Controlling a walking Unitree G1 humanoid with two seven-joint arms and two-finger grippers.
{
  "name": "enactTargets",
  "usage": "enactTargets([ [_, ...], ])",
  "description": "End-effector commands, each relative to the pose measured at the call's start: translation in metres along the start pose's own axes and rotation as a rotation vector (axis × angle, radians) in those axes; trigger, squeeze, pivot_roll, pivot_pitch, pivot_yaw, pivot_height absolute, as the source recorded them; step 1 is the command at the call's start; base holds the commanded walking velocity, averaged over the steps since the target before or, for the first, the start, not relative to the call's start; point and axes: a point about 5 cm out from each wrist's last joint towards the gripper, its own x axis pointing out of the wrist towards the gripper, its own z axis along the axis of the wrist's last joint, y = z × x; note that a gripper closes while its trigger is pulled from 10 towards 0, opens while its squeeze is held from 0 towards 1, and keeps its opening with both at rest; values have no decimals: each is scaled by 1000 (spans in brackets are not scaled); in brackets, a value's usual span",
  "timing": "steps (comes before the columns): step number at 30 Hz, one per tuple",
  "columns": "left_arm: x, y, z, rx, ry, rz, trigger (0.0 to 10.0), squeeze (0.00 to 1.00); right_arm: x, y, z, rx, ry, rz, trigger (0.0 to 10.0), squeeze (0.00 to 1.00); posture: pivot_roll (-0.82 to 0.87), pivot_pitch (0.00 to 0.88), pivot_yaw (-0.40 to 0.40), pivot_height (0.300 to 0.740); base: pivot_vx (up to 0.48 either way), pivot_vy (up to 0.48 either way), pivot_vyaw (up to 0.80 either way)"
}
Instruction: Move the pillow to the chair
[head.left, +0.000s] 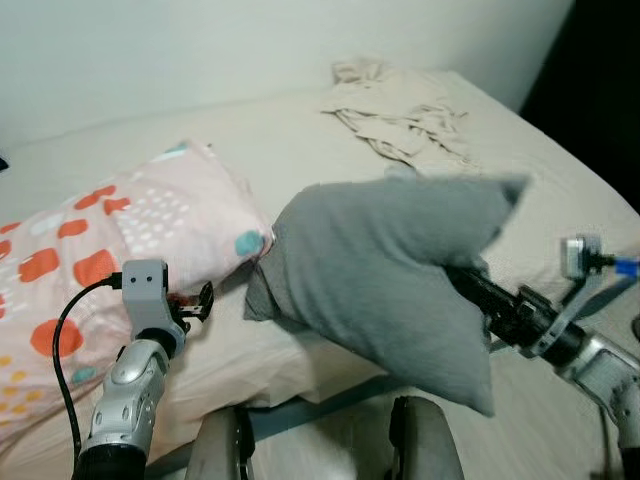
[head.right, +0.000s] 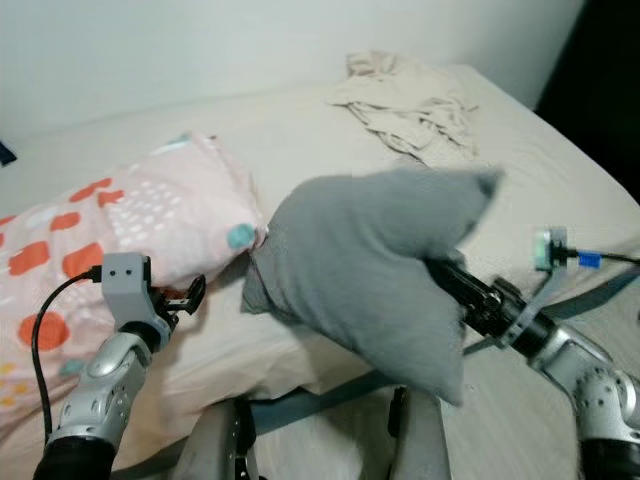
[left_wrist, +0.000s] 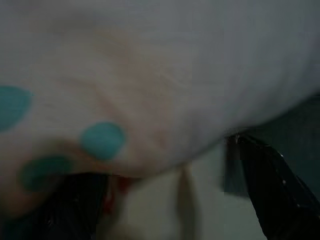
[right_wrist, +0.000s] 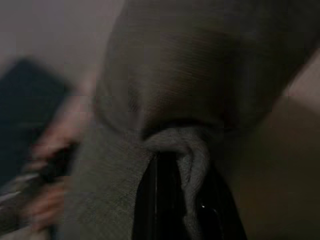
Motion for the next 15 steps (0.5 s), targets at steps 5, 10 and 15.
enactTargets([
  [5, 2, -9, 2, -4, -12, -30, 10000, 0, -14, -35, 16, -62, -76, -364, 0, 0, 37, 193, 53, 570, 0, 0, 0],
  [10, 4, -17, 6, -38, -23, -52, 10000, 0, -16, -51, 22, -153, -97, -558, 0, 0, 36, 195, 55, 570, 0, 0, 0],
  [15, 1, -48, 4, -470, 110, -343, 10000, 0, -15, -68, 13, -364, 10, -779, 0, 0, 36, 202, 57, 570, 0, 0, 0],
])
